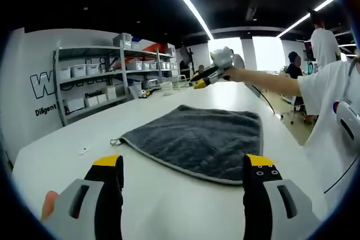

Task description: Open the folded towel by lifting each exposed corner and separating the folded layers until the towel lies flat within the target outline without major curled edges

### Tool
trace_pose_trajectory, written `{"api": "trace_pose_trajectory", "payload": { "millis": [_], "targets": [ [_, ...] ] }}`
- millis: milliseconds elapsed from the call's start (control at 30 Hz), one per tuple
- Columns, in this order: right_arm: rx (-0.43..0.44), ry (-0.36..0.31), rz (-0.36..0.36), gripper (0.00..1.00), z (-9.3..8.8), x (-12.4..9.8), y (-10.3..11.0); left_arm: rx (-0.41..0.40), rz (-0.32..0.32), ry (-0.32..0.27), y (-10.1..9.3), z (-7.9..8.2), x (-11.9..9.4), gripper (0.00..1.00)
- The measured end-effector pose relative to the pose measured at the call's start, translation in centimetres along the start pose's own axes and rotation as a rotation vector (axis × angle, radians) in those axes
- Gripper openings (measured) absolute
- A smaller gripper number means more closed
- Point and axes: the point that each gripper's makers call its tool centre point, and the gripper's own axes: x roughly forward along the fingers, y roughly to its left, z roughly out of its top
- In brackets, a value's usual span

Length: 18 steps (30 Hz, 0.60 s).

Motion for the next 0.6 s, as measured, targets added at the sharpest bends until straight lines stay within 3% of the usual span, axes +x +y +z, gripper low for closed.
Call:
{"api": "trace_pose_trajectory", "payload": {
  "millis": [267,600],
  "targets": [
    [0.033,-0.086,0.096,0.51,0.1,-3.9,3.6,0.0,-0.002,0.017,0.0,-0.3,0.2,0.87],
    [0.026,-0.146,0.199,0.69,-0.2,-7.9,7.9,0.002,-0.006,0.019,-0.4,-0.4,0.2,0.87]
  ]
}}
